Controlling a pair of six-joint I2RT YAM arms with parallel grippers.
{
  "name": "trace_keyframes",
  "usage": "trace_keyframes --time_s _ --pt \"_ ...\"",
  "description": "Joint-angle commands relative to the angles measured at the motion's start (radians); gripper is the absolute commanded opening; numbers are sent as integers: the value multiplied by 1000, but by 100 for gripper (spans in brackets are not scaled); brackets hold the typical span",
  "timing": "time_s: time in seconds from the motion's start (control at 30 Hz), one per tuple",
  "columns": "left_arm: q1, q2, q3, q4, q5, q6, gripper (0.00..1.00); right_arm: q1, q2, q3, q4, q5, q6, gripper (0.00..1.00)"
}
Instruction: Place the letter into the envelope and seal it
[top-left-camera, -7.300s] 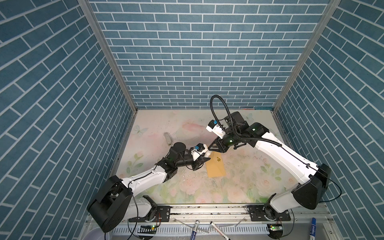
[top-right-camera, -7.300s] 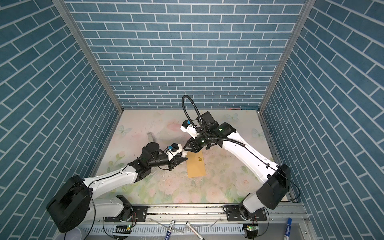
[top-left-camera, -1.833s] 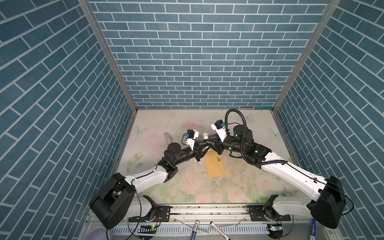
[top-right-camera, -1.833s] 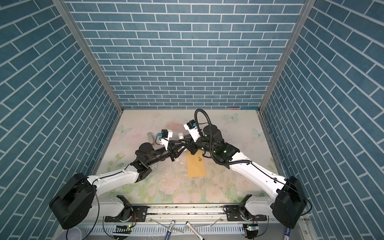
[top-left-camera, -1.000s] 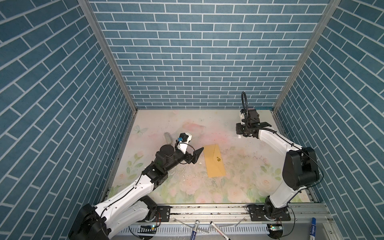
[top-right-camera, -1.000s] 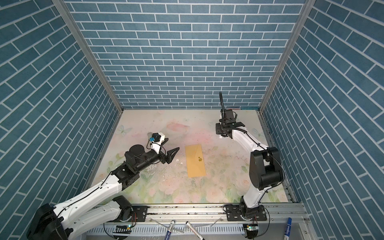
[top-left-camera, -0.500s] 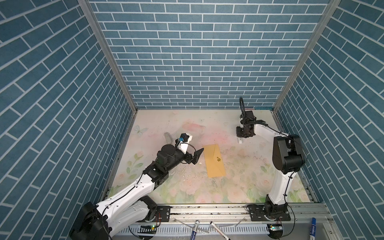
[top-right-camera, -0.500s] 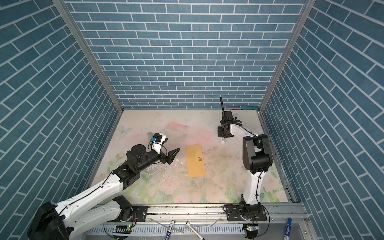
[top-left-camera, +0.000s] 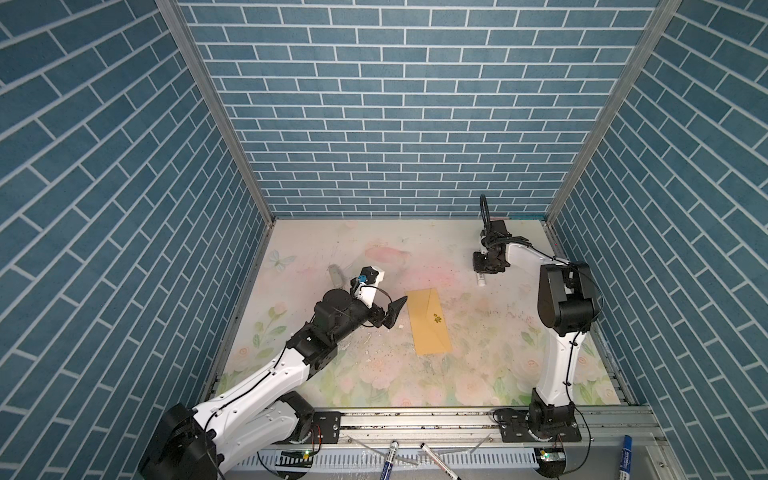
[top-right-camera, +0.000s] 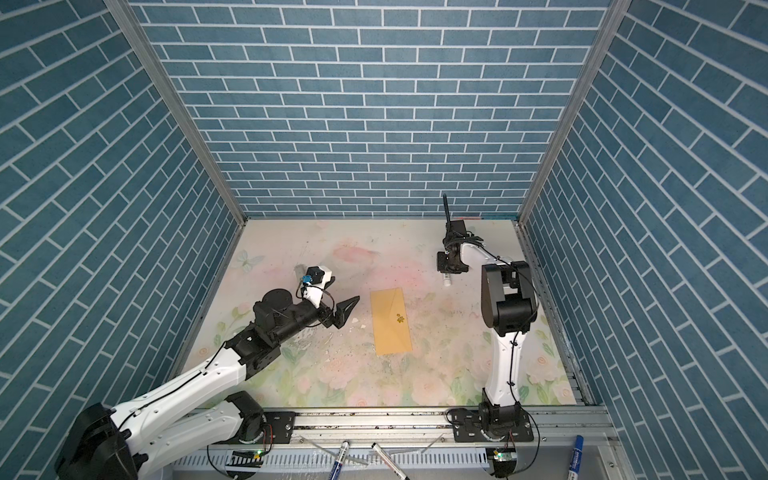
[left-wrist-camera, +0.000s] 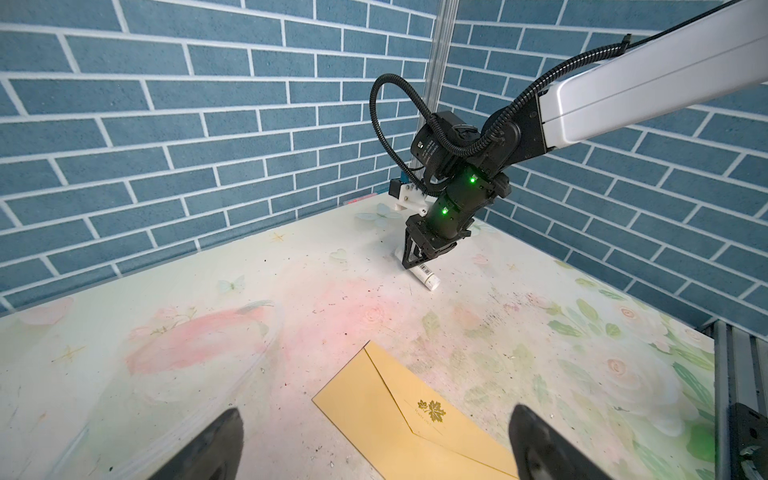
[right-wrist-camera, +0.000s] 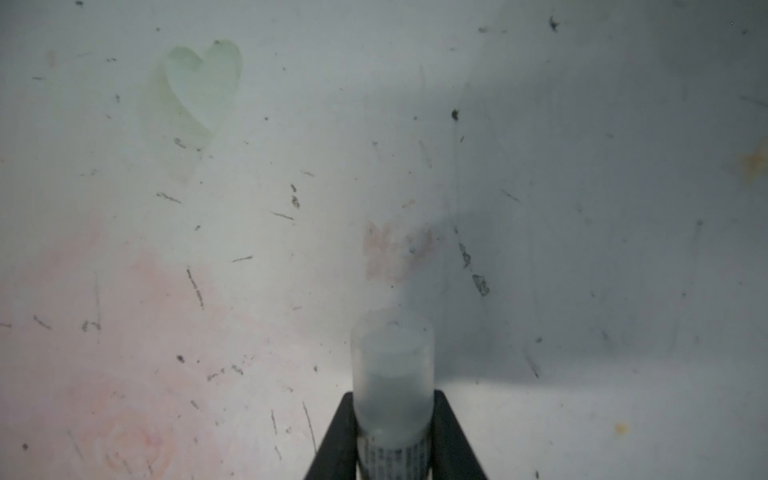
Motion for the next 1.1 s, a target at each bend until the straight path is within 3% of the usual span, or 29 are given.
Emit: trace_keyframes --time_s 0.0,0.33,1.07 --pt "7 8 -7 19 0 2 100 -4 37 35 -35 -11 -17 0" --pt "7 16 -7 23 3 -2 100 -6 61 42 -46 -17 -15 3" --pt "7 7 -23 32 -9 -15 100 -8 76 56 -61 -27 -9 42"
